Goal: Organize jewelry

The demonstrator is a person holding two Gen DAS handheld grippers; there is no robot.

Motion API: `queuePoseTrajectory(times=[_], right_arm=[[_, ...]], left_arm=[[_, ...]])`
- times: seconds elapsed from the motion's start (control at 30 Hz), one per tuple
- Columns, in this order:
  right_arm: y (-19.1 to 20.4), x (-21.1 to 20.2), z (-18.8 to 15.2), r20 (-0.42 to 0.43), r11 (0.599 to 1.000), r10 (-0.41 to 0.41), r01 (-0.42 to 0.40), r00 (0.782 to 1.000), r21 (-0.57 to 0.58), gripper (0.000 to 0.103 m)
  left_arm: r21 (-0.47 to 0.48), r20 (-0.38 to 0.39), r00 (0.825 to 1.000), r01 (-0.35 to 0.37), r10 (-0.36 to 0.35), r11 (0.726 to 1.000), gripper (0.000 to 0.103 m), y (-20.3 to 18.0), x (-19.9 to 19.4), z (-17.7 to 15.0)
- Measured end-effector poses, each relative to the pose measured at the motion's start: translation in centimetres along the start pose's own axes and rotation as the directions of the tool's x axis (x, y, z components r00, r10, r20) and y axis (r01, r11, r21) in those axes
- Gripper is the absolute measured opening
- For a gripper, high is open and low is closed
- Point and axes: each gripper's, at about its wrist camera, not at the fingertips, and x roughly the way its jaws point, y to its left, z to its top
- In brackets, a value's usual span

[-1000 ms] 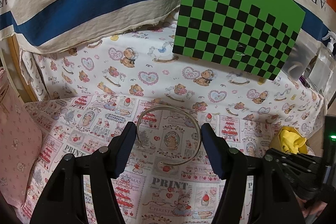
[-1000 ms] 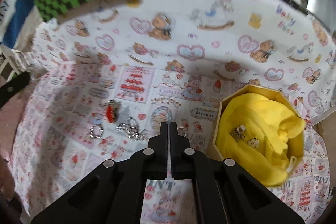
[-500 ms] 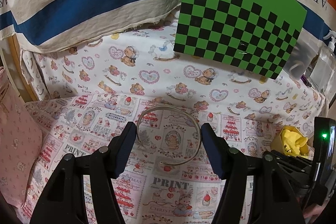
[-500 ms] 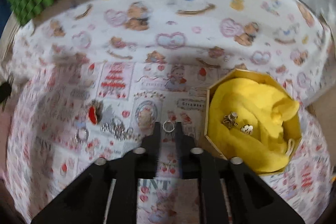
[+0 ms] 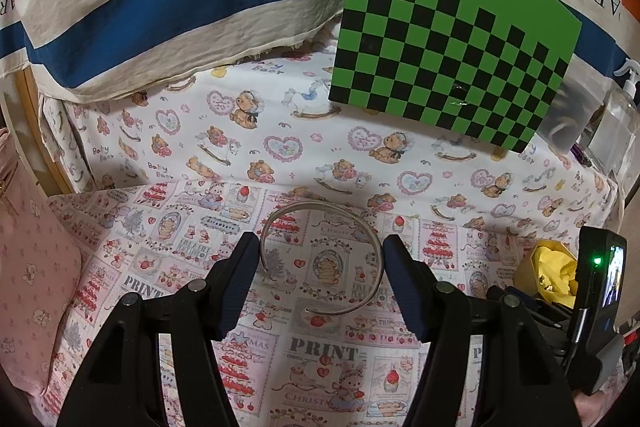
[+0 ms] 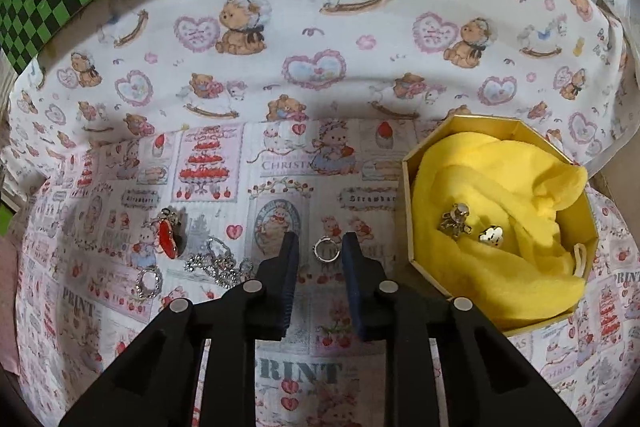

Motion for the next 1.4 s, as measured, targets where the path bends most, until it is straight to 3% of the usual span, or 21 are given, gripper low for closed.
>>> queuePoseTrajectory(times=[0.1,0.4,0.67,0.8,0.9,1.07,1.13,1.2,1.27,1.4], right_arm=[[0.3,0.2,-0.1,0.008,1.000,0.004,-0.004,1.000,0.004,0.015],[0.6,-0.3,-0.4,0.000,0.999,0.046,-0.046,0.999,-0.022,0.014],[0.3,-4.8,-1.1,0.061,0.991,0.121,-0.117,0.991,-0.071,0.014],[-1.2,-8.2,-1.3,0.139,0.984,0.168,-0.157,0.976,-0.085,0.014],[-2.9,-11.2,-1.4,0.256,0.985,0.162,-0.142,0.953,-0.097,0.014],[-7.1,-13.9,-0.8,0.303,0.958,0.284,-0.282,0.910,-0.052,0.014],[-8.3,-14.5,-0.8,0.355,0.968,0.248,-0.249,0.901,-0.044,0.014],[-9.2,-14.6,-0.8,0.378,0.973,0.227,-0.228,0.898,-0.043,0.014],[-10.2,-13.8,-0.6,0.359,0.965,0.252,-0.259,0.898,-0.030,0.014],[-11.5,-11.7,-0.3,0.342,0.971,0.225,-0.240,0.912,0.001,0.014]], left_arm=[[-0.002,-0.001,1.000,0.001,-0.001,1.000,0.062,0.1,0.0,0.0],[-0.004,0.001,1.000,0.002,-0.002,1.000,0.062,0.1,-0.1,0.1],[0.001,0.006,1.000,-0.003,0.003,1.000,0.062,0.1,-0.2,0.2],[0.011,0.021,1.000,-0.002,0.002,1.000,0.062,-0.2,-0.5,0.2],[0.015,0.037,0.999,-0.005,0.005,1.000,0.062,-0.6,-0.7,0.1],[0.024,0.073,0.997,-0.005,0.003,1.000,0.062,-1.4,-1.4,0.1],[0.011,0.096,0.995,-0.016,0.015,1.000,0.062,-1.4,-1.9,0.1],[0.013,0.112,0.994,-0.016,0.015,1.000,0.062,-1.5,-2.2,0.1],[0.017,0.124,0.992,-0.019,0.016,1.000,0.062,-1.7,-2.3,0.1],[0.026,0.129,0.991,-0.027,0.023,0.999,0.062,-2.0,-2.0,0.0]])
